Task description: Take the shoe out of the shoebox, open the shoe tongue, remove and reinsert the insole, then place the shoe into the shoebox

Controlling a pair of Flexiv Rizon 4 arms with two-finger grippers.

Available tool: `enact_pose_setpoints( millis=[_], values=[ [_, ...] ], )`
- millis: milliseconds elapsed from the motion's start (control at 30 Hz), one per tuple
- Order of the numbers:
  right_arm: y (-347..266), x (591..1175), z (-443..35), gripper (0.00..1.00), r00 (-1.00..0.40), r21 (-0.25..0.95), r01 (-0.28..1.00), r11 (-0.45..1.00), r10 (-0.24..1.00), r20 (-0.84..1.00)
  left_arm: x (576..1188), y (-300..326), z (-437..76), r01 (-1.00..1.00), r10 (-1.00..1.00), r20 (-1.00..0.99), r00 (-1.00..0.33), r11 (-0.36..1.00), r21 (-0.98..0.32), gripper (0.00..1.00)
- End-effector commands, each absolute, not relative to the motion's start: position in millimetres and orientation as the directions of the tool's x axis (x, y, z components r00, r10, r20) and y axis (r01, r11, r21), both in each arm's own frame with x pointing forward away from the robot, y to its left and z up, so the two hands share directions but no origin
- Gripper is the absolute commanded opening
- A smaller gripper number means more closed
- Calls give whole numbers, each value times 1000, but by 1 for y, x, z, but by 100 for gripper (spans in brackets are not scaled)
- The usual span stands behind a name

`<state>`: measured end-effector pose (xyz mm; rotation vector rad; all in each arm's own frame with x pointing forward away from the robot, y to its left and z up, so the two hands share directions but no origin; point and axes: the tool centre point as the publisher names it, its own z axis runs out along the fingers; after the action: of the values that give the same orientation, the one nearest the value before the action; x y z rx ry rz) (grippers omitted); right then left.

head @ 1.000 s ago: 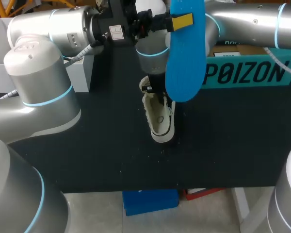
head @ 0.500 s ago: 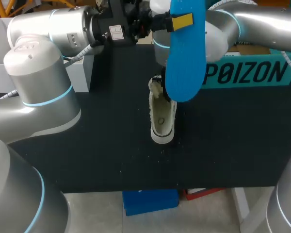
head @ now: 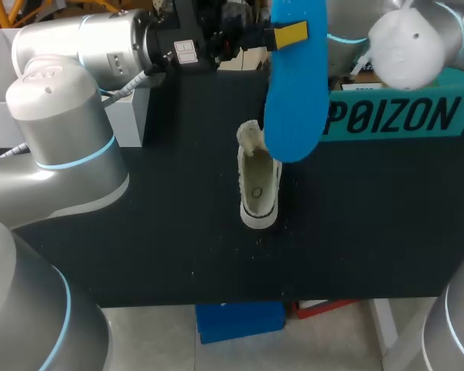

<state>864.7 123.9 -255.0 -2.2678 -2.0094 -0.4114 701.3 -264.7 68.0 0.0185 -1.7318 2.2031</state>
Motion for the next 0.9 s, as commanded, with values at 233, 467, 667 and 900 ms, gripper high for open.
enact_pose_setpoints(
  millis=[233,467,667,900],
  values=[
    [99,852,-243,100,-66,179,982,-68,759,648,700,-266,68,-268,250,216,-944,-201,-942,0],
    [99,852,-243,100,-66,179,982,-68,759,648,700,-266,68,-268,250,216,-944,-201,-942,0],
    [99,852,-243,100,-66,179,982,-68,759,648,700,-266,68,-268,250,216,-944,-201,-942,0],
    [98,865,-239,100,-22,153,979,-135,676,736,700,-266,68,-268,250,216,-944,-201,-942,0]
  ],
)
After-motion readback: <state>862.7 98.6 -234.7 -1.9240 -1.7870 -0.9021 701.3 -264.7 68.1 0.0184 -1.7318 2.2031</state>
